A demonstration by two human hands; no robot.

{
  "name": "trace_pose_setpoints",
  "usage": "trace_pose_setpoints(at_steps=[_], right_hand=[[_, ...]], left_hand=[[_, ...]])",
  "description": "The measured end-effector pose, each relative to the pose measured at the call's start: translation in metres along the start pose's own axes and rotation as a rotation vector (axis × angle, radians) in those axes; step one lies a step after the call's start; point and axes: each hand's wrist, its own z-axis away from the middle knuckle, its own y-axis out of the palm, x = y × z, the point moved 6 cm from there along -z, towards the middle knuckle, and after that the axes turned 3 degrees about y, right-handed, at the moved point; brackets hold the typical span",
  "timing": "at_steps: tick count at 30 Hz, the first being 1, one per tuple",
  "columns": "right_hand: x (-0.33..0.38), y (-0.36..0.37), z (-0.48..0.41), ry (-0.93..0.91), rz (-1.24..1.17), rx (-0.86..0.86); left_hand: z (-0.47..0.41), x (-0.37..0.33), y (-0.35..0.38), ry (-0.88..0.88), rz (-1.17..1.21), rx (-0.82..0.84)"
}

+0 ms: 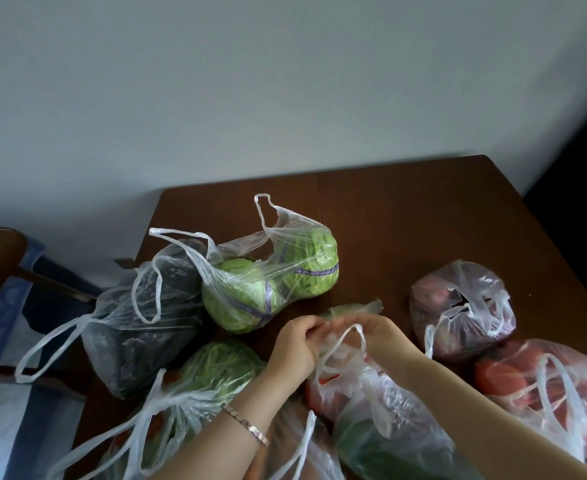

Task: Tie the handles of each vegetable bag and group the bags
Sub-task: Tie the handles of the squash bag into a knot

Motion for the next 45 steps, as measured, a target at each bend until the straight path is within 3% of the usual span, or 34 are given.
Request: trace_pose_setpoints(at_steps=[3, 5, 13, 18, 21, 23, 25, 26, 28, 30, 32, 35, 39, 42, 45], right_hand=[[0.008, -0.003, -0.001, -0.187, 0.219, -0.113], [0.009, -0.005, -0.001, -0.302, 0.408, -0.191], [0.006, -0.004, 0.014, -0.723, 1.099, -0.333], [0.008, -0.011, 0.013, -0.655, 1.215, -0.386], [0.017, -0.01, 0.003, -0.553, 1.11, -0.398], [0.019, -0.018, 0.001, -0.438, 0.88, -0.428], [0.022, -0.027, 0.01, -0.375, 0.627, -0.375], [0.023, -0.031, 0.018, -0.385, 0.582, -0.336], [0.018, -0.034, 0.035, -0.375, 0.705, -0.154], [-0.002, -0.026, 0.05, -0.25, 0.89, 0.089], [-0.021, -0.019, 0.056, -0.182, 0.965, 0.172], [-0.02, -0.004, 0.057, -0.306, 0.943, -0.008], [0.0, -0.027, 0.054, -0.273, 0.544, -0.328], [0.008, -0.047, 0.055, -0.198, 0.375, -0.408], [0.011, -0.05, 0.066, -0.225, 0.457, -0.404]], left_hand=[[0.0, 0.003, 0.003, -0.201, 0.194, 0.071], [0.001, 0.002, 0.003, -0.239, 0.193, 0.092], [-0.01, -0.006, -0.024, 0.172, -0.377, 0.053], [-0.02, 0.008, -0.034, 0.03, -0.408, -0.098], [-0.018, 0.004, -0.037, -0.053, -0.372, -0.197], [-0.014, -0.01, -0.04, 0.061, -0.489, -0.241], [-0.003, -0.03, -0.044, 0.342, -0.555, -0.275], [0.006, -0.038, -0.044, 0.457, -0.496, -0.26], [0.025, -0.047, -0.043, 0.478, -0.309, -0.1], [0.04, -0.04, -0.03, 0.28, -0.203, 0.173], [0.051, -0.028, -0.015, 0.141, -0.302, 0.321], [0.054, -0.031, -0.016, 0.232, -0.411, 0.154], [0.05, -0.035, -0.047, 0.195, -0.121, -0.252], [0.052, -0.03, -0.063, 0.12, 0.046, -0.44], [0.055, -0.021, -0.076, 0.082, 0.099, -0.62]])
